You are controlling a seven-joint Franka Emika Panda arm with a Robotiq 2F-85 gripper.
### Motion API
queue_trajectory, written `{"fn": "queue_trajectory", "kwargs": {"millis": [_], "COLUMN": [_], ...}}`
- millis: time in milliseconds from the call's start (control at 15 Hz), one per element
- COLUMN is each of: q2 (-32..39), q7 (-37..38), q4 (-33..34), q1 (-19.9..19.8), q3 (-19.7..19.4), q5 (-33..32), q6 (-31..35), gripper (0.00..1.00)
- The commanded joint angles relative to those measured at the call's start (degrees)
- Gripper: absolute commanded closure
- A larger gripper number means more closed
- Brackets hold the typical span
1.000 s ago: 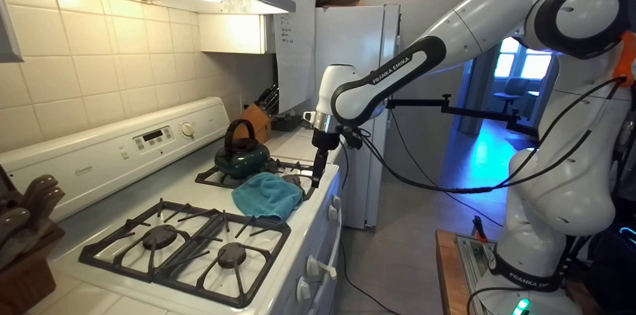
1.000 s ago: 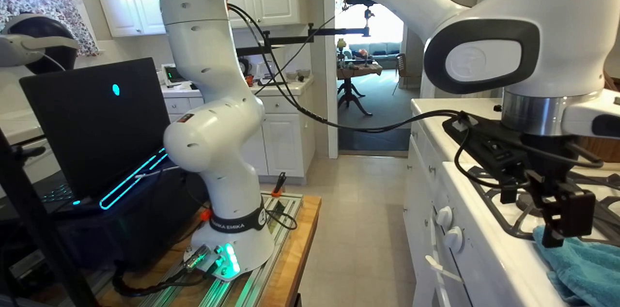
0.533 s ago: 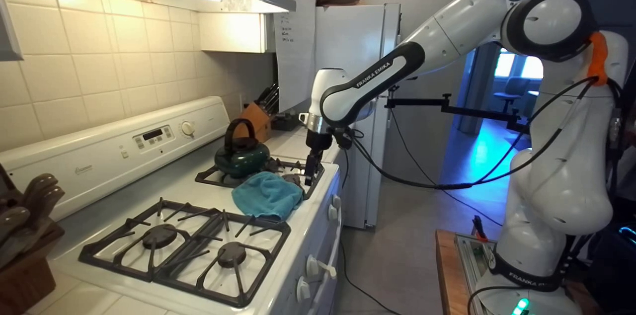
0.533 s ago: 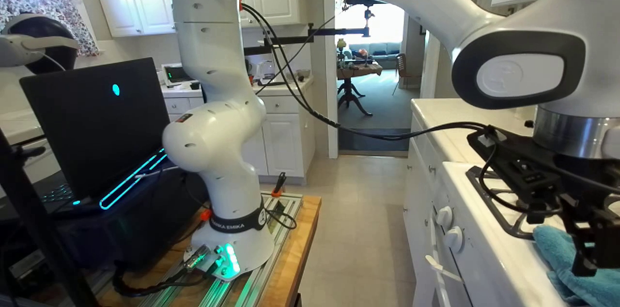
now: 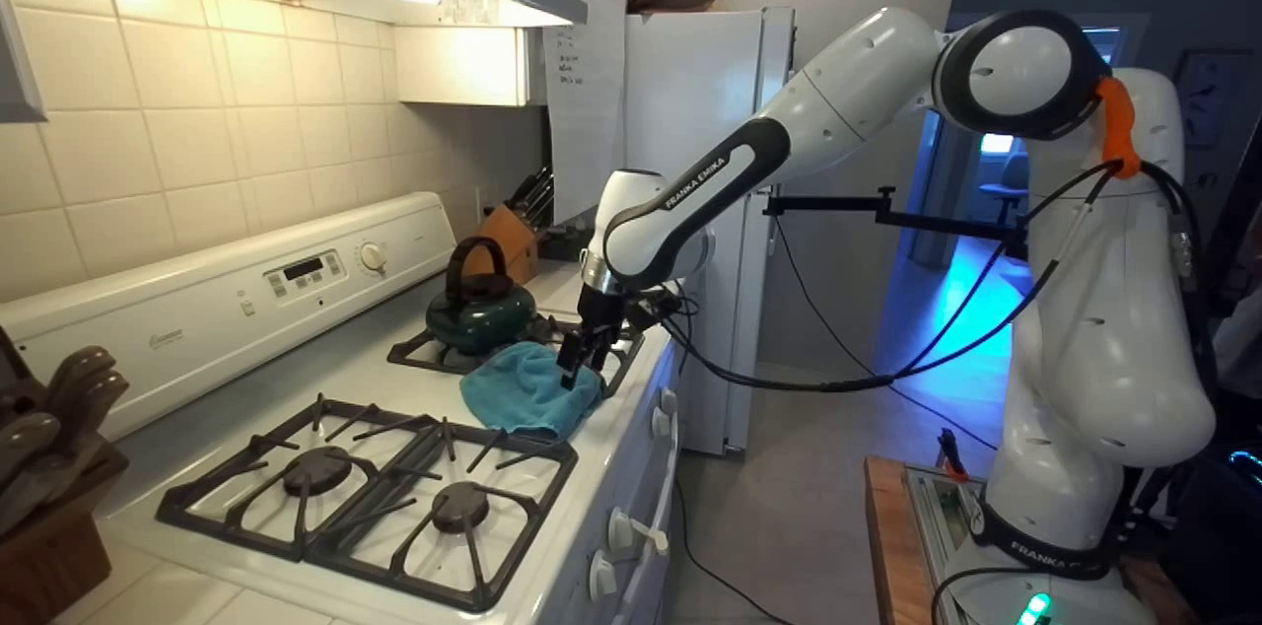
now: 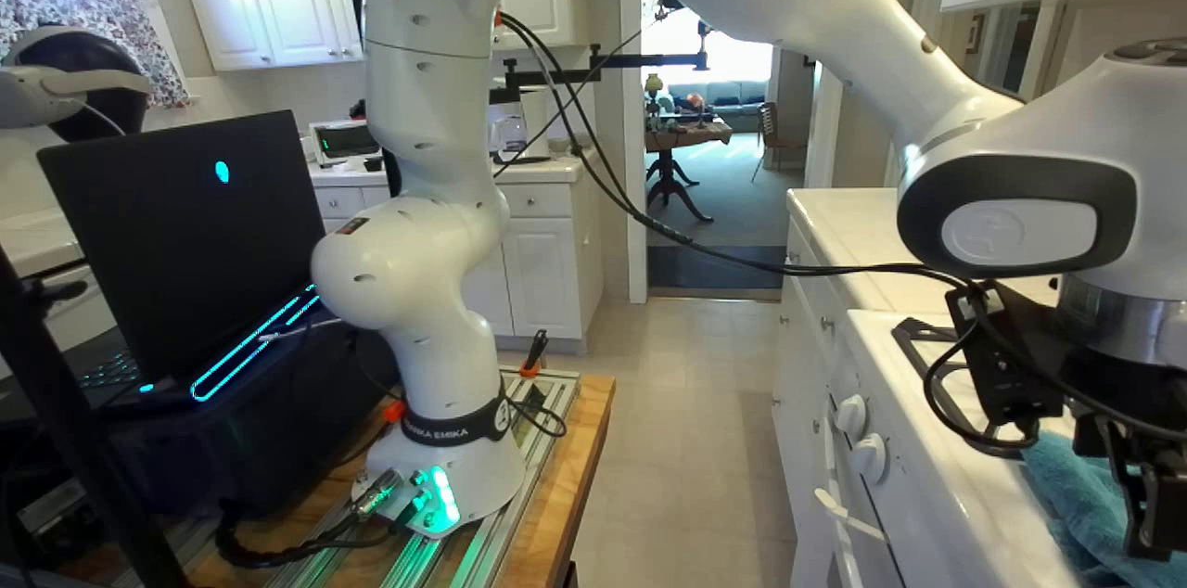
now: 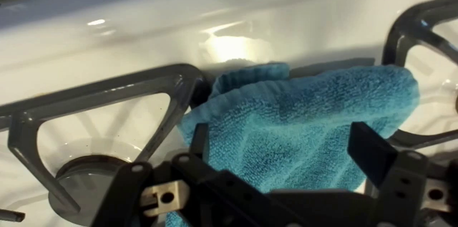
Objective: Use the towel to wipe the stove
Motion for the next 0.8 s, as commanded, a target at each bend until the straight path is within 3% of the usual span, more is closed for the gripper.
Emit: {"fn": "queue_trajectory", "kwargs": {"millis": [0,533,600,733], "q2": [3.0,6.7,7.1,7.8], "q7": [3.2,15.3,16.0,16.7], "q4": [2.7,5.2,5.6,6.4], "q1": [-0.7,1.1,1.2,1.3], "q3": [2.0,-0.6,-0.7,-0.7], "q5": [3.3,-3.2,-3.7,-4.4], "q6": [3.7,-0.8,-1.2,-1.8], "gripper": [0.00,0.00,0.20,0.34]}}
